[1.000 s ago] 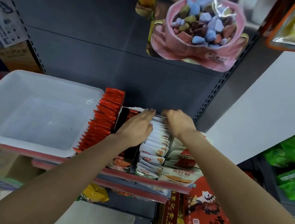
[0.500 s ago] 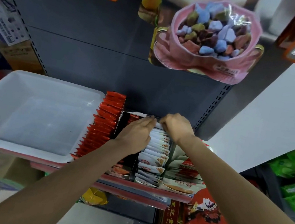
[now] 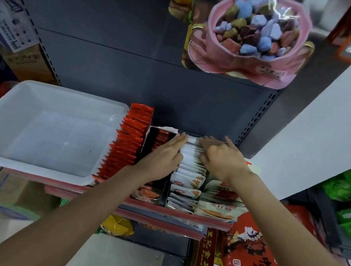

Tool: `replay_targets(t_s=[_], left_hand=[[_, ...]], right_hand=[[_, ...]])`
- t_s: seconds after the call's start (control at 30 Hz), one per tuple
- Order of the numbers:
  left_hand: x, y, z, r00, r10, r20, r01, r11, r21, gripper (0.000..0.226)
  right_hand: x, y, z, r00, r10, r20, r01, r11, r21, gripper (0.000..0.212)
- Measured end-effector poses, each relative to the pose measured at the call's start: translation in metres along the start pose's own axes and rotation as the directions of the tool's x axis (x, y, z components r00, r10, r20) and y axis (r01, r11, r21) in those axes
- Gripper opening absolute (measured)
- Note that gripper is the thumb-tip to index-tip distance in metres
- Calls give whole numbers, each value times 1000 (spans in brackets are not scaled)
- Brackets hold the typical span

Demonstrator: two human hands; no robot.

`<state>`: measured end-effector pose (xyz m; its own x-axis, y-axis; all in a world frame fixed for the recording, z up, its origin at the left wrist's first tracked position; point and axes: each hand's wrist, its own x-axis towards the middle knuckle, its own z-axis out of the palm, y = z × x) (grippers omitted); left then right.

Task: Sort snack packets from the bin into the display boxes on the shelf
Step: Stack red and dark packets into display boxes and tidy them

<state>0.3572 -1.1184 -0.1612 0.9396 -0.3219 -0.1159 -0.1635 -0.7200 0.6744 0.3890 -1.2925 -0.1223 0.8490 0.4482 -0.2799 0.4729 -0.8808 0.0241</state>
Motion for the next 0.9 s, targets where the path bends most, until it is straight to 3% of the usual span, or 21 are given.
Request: replay_targets(t_s=[0.1, 0.2, 0.27, 0.3, 0.37, 0.43, 0.47, 0.53, 0.63, 0.73, 0.9], left_hand=[[-13, -7, 5, 994, 71, 88, -81, 990, 116, 52], [-18, -10, 8, 985, 35, 171, -97, 925, 368, 55], [-21, -5, 9, 989, 1, 146, -61, 910, 409, 56], [-23, -2, 10, 994, -4, 110, -35, 936, 350, 57], [-31, 8, 14, 998, -61, 11, 61, 996, 68, 60], [-40, 16, 18, 982, -181, -48, 164, 954, -249, 62], [-44, 19, 18, 973, -225, -59, 195, 927, -321, 62], [-51, 23, 20, 962, -261, -77, 227, 927, -299, 58], [-51, 31, 20, 945, -310, -108, 273, 925, -263, 47], [-50, 35, 24, 947, -314, -69, 280, 911, -302, 29], [-59, 30, 21, 966, -258, -31, 239, 929, -283, 51]], right_hand=[[-26, -11, 7, 998, -9, -61, 9, 1000, 8, 53], [-41, -24, 23, 998, -34, -56, 24, 987, -161, 57], [-45, -28, 27, 998, -43, -47, 28, 959, -283, 57], [-47, -29, 29, 997, -54, -63, 32, 954, -299, 57], [-55, -35, 28, 984, -40, -175, -8, 964, -265, 62], [-68, -42, 30, 941, 34, -337, -60, 996, -66, 59], [-75, -47, 31, 933, 97, -345, -88, 995, 42, 54], [-83, -57, 33, 949, 153, -274, -142, 988, 61, 49], [-80, -64, 33, 953, 226, -203, -240, 970, -45, 47], [-73, -68, 35, 953, 287, -94, -290, 957, -24, 42], [-72, -60, 37, 969, 234, -75, -225, 969, 104, 41]])
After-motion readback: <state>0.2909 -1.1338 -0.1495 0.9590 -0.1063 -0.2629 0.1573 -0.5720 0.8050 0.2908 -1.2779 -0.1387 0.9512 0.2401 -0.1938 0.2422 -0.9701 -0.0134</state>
